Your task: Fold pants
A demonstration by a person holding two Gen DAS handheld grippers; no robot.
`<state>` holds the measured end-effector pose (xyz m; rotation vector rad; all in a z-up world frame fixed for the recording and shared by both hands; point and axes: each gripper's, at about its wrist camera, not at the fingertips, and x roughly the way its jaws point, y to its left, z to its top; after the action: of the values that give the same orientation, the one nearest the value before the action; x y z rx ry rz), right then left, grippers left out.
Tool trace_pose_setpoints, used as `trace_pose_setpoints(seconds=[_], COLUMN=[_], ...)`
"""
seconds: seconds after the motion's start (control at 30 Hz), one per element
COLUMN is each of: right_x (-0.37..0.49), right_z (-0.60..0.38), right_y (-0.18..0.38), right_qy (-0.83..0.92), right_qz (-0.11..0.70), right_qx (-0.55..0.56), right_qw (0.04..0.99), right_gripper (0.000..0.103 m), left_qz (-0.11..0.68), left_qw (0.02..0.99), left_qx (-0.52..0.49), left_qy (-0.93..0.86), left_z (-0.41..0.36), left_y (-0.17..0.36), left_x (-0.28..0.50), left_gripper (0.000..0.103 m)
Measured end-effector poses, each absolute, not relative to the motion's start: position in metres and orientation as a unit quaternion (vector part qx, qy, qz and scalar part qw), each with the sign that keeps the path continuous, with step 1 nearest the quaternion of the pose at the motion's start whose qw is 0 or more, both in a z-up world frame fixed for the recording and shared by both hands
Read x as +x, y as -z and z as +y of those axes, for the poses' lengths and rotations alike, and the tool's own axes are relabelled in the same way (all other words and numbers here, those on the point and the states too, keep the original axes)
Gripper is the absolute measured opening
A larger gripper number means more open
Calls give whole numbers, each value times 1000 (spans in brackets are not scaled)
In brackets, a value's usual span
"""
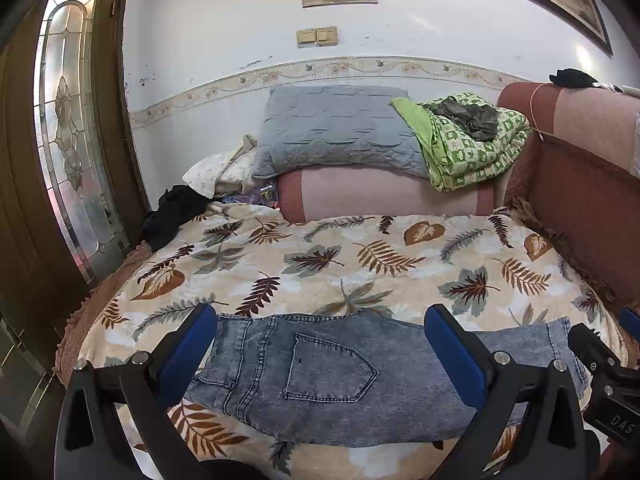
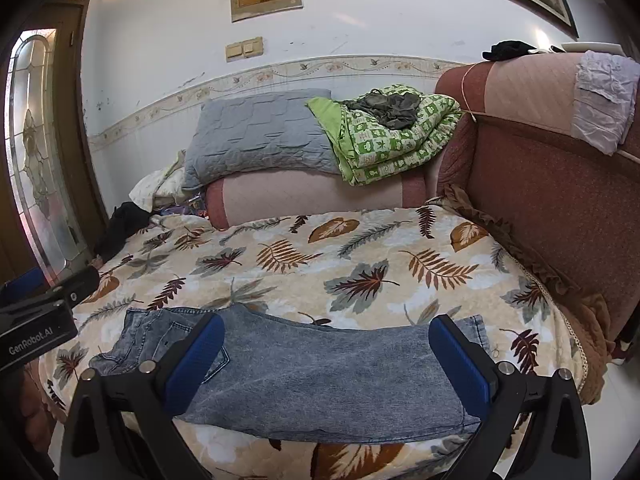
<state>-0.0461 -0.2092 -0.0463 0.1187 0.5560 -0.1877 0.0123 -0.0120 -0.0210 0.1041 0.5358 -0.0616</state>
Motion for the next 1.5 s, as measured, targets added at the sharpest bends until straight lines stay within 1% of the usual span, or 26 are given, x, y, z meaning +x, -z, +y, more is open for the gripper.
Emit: trace_pose_setpoints(seconds=[1.5], right_x=[-28], right_z=[-203], right_y=[60], right_qy=[107], right_qz=[314], right_qx=[35], right_qw=[943], right_gripper=[103], left_qz=[281], left_qw=[956], left_qx=[63], left_qy=[48], left_z=[-24], left_y=[32], left_x=[16], left_gripper=[103])
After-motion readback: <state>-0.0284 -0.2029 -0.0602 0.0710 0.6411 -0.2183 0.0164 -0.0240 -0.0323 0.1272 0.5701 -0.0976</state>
